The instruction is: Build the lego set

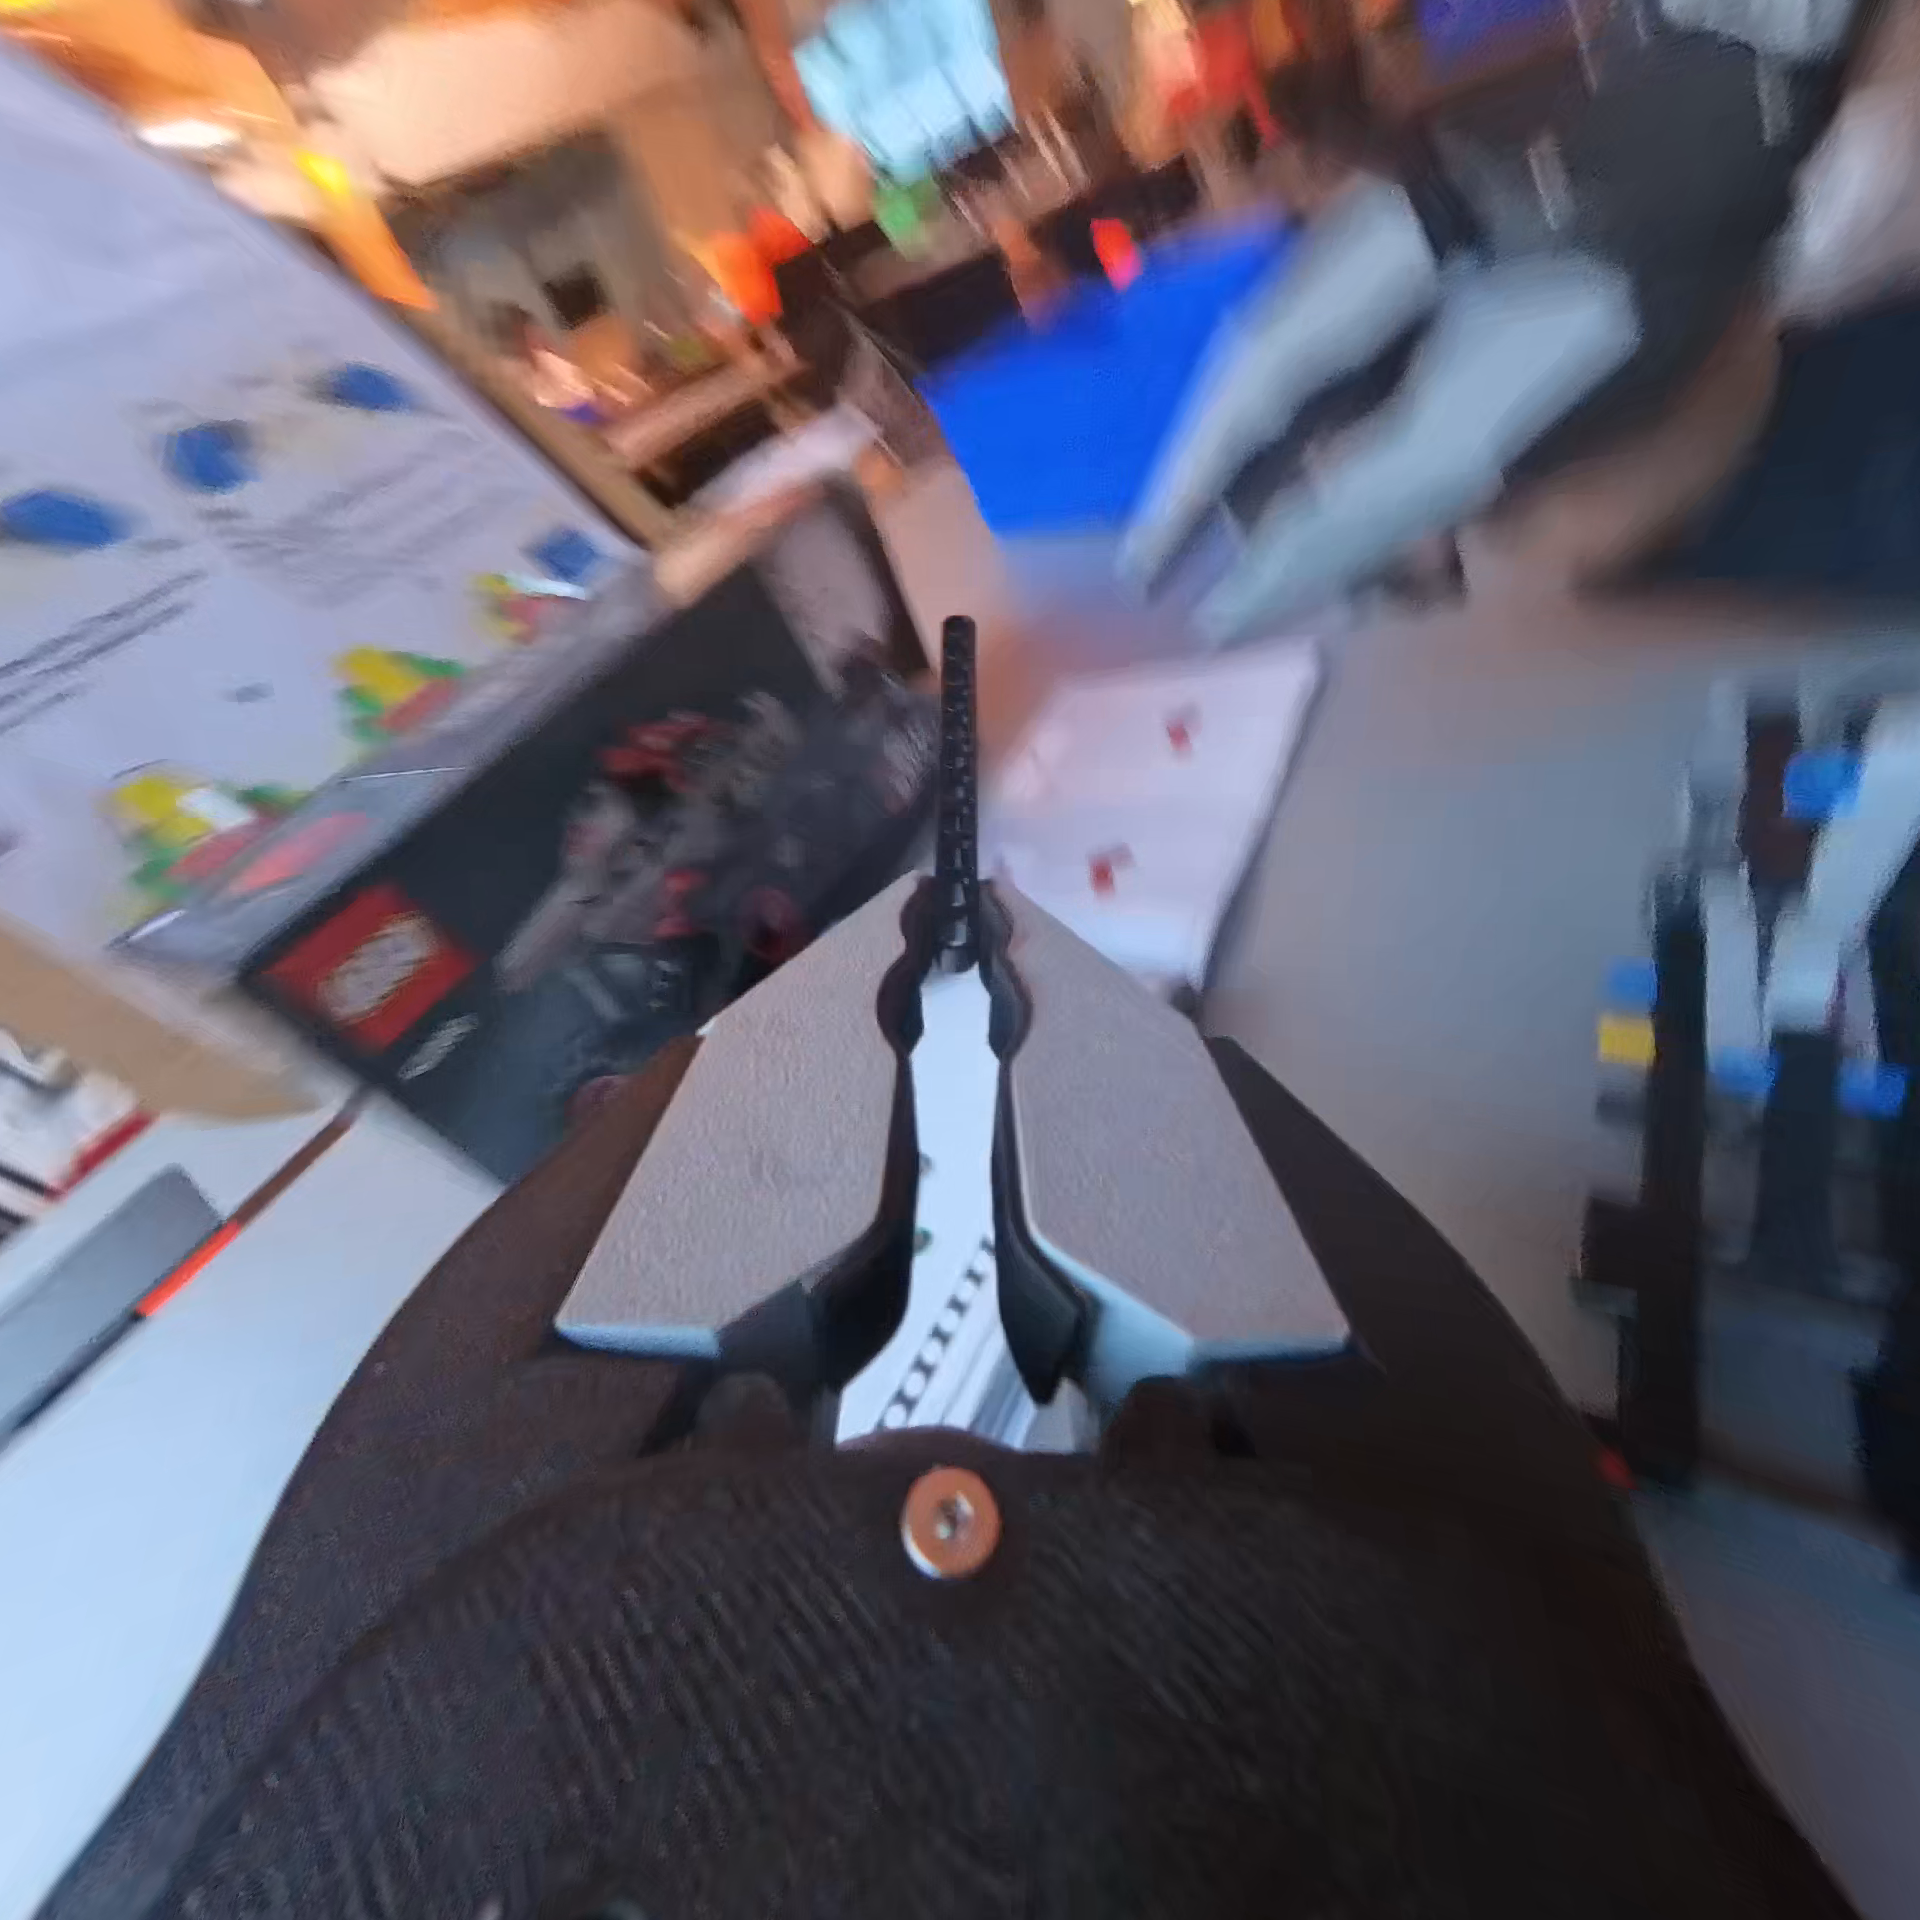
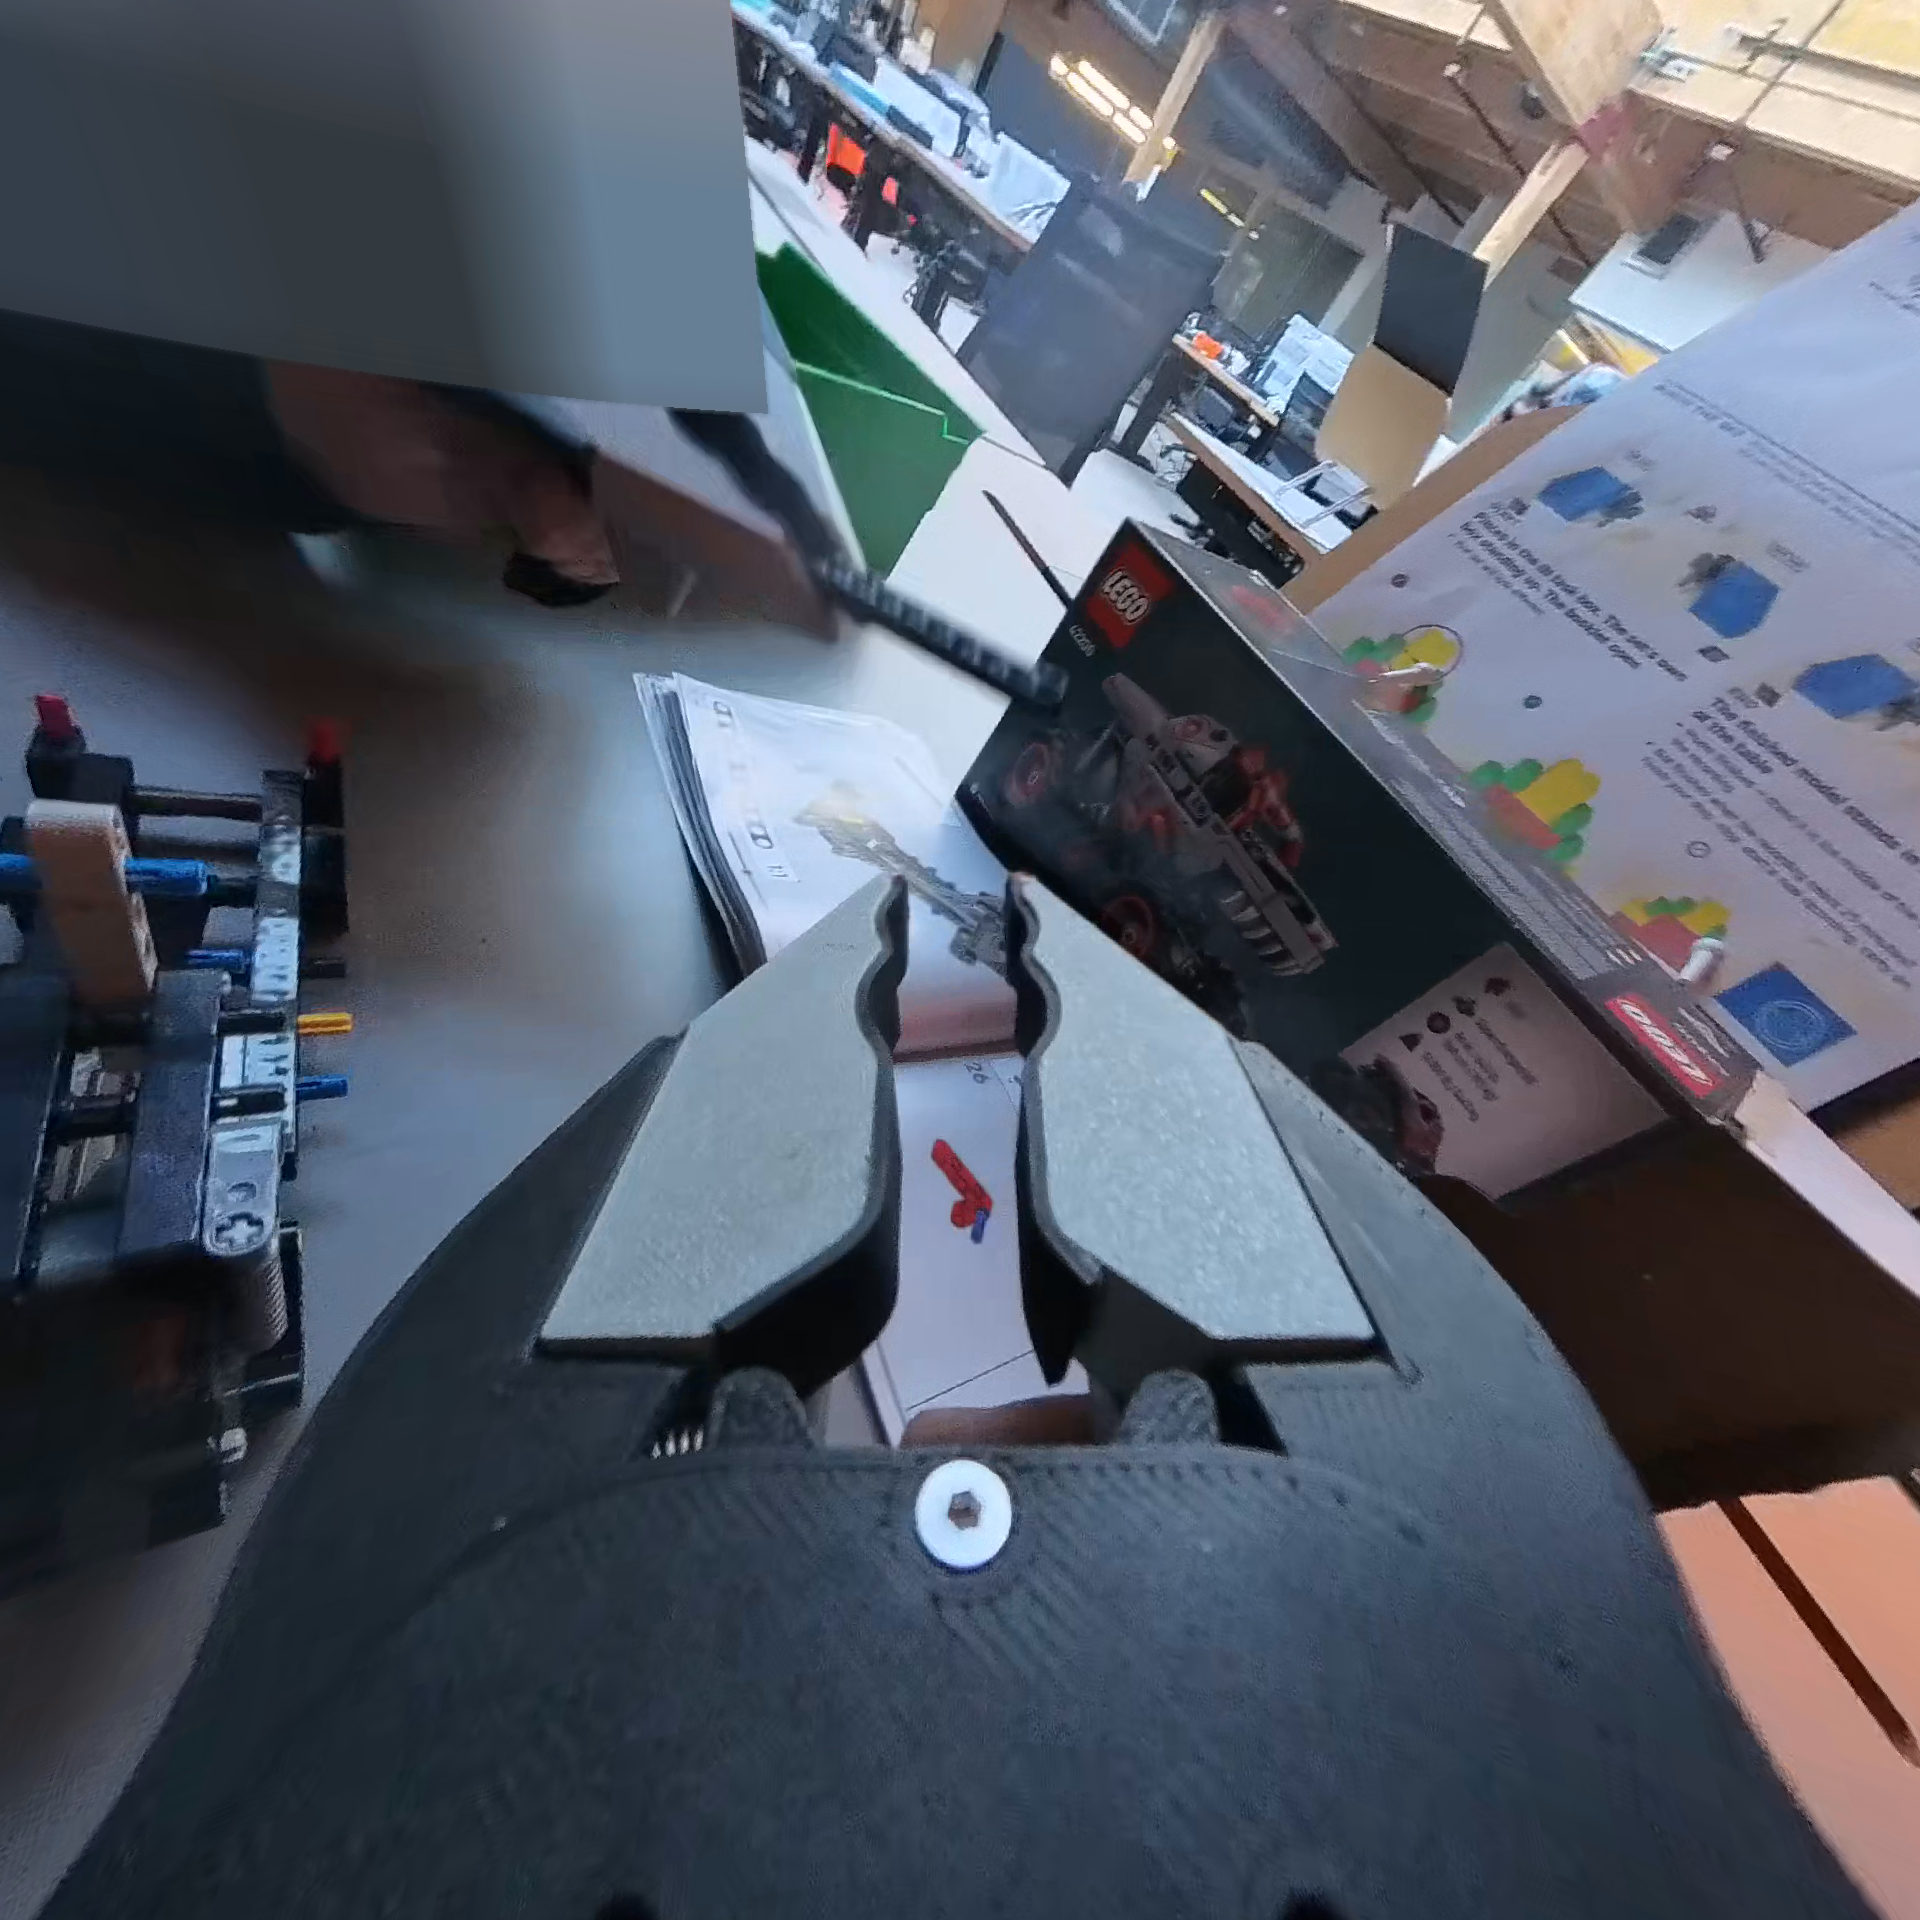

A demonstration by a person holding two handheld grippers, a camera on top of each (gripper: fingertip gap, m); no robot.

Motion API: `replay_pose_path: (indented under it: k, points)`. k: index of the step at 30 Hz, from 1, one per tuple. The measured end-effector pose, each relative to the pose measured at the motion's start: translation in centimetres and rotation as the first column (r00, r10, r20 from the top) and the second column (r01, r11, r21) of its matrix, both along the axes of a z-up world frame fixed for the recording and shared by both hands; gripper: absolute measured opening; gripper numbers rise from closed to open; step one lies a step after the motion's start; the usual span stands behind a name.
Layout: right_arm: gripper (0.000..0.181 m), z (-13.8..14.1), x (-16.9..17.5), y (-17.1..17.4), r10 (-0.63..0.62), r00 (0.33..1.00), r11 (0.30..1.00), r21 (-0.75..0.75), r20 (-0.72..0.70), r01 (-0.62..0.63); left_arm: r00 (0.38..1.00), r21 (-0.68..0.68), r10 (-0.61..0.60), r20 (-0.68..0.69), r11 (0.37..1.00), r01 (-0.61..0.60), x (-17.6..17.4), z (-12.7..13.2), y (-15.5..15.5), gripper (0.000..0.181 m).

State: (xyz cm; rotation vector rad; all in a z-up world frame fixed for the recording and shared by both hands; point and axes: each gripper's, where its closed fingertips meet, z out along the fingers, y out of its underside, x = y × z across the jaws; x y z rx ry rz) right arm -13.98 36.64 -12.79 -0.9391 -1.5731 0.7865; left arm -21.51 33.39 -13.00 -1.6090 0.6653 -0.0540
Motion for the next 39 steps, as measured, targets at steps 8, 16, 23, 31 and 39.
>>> replay_pose_path:
  k: [8, 16, 23, 31, 39]
  points:
    - [0.043, -0.9, -0.9, -1.9, 0.126, 0.991, 0.968, -0.224, 0.039, -0.114, 0.941, -0.097, -0.186, 0.282, 0.97, 0.221, 2.7, 0.0, -1.4, 0.003]
    - [0.018, -1.1, -0.9, -5.2, 0.308, 0.951, 0.901, -0.324, 0.011, -0.288, 0.907, -0.1, -0.334, 0.255, 0.924, 0.368, 5.6, -1.1, -2.8, 0.003]
    - [0.0, -0.5, -0.7, -6.3, 0.375, 0.926, 0.858, -0.363, -0.038, -0.362, 0.913, -0.121, -0.341, 0.222, 0.92, 0.373, 6.0, -1.9, -2.8, 0.004]
    - [0.013, -0.5, -1.0, -6.1, 0.366, 0.929, 0.842, -0.407, -0.055, -0.355, 0.914, -0.133, -0.351, 0.206, 0.915, 0.381, 6.4, -2.3, -2.9, 0.004]
    - [0.005, 0.5, -0.7, -6.6, 0.405, 0.908, 0.804, -0.43, -0.11, -0.411, 0.904, -0.148, -0.361, 0.229, 0.905, 0.399, 7.0, -2.3, -3.1, 0.004]
